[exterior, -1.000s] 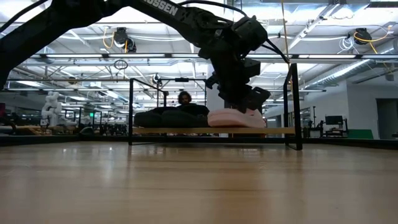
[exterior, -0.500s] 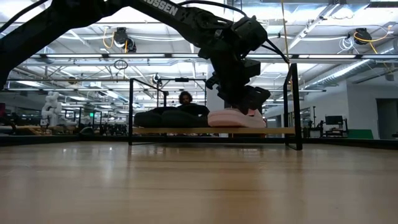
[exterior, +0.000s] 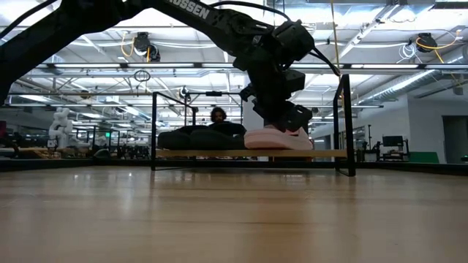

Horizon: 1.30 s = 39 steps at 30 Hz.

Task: Pick and place slides into the shelf
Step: Put the top pink slipper on the shelf

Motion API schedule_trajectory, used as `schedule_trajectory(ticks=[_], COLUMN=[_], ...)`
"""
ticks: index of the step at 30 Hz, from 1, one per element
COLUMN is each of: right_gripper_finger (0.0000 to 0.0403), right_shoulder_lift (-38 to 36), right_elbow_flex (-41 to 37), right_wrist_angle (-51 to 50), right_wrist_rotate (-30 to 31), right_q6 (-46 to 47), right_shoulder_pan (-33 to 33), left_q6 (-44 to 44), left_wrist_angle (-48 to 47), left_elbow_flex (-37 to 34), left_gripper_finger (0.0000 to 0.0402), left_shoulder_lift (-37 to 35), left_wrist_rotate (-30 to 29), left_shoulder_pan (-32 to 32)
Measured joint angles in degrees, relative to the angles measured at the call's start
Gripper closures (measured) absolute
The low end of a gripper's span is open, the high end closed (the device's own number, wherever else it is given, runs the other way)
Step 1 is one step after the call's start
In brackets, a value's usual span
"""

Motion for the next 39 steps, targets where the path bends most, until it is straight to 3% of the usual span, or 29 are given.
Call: schedule_trajectory(ticks=[19,39], right_gripper_finger=[0.0358,0.0358], right_shoulder_lift=[0.0,0.0], right_elbow_flex=[0.0,0.0], right_wrist_angle=[0.0,0.0], right_wrist_rotate=[0.1,0.2], right_q6=[-0.5,-0.9], right_shoulder_pan=[0.0,0.0], left_q6=[4.8,5.9], left_wrist_angle=[-0.4,0.0], left_elbow_flex=[0.0,0.0], left_gripper_finger=[0.0312,0.0311], left_shoulder_lift=[0.0,0.0], left_wrist_rotate=[-4.9,-2.9], left_shoulder_pan=[-0.3,-0.3])
